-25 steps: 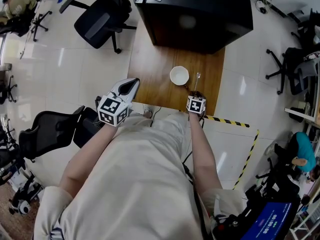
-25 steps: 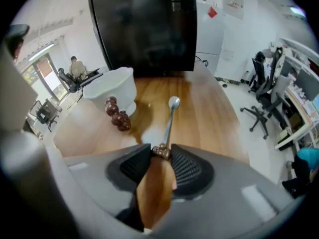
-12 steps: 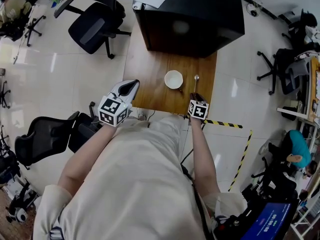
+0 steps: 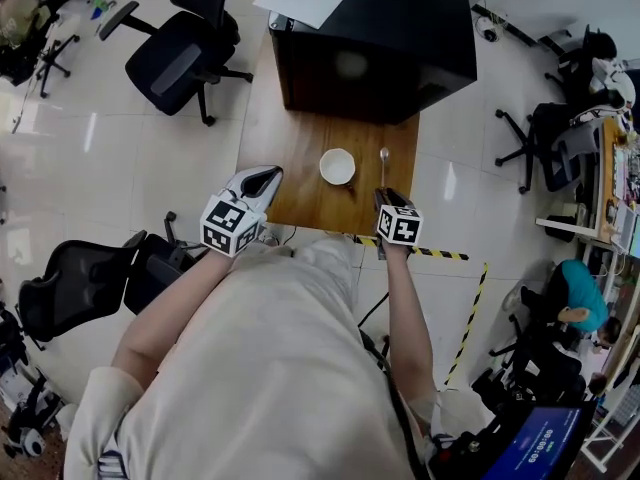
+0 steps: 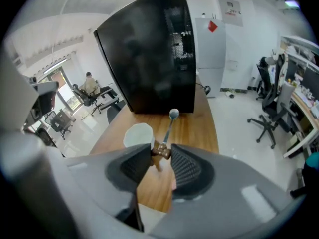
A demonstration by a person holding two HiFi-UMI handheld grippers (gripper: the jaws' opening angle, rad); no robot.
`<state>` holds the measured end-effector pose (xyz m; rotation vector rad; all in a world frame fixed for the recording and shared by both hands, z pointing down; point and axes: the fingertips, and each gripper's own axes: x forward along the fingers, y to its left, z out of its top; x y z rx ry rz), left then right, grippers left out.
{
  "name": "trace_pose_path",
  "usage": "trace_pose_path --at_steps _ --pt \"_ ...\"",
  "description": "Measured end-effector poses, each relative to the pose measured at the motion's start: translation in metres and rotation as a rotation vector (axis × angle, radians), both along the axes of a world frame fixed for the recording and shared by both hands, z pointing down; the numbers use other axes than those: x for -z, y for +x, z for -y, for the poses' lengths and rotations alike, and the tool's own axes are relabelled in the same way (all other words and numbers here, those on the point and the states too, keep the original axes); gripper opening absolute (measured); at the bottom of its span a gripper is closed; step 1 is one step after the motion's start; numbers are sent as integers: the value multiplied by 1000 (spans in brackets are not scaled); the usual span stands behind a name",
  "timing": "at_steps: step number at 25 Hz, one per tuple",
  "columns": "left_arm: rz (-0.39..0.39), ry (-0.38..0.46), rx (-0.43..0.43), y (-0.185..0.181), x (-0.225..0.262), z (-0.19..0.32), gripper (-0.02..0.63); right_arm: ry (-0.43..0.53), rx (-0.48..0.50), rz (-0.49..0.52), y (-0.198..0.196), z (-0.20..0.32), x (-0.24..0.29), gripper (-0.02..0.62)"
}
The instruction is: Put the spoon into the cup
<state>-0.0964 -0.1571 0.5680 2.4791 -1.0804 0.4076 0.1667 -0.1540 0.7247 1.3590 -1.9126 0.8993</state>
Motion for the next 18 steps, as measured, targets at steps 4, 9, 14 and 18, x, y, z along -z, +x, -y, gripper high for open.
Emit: trace_pose_path --at_steps 4,9,14,18 --pt "-20 14 -3 -1 3 5 5 -12 59 -17 -11 2 21 126" --pt "-33 26 -22 5 6 3 5 -41 131 -33 -21 2 40 126" --pt "-48 36 -27 5 7 5 5 -87 205 -54 -35 2 46 126" --pt "-60 40 -24 5 9 6 5 -110 251 -79 -44 3 43 126"
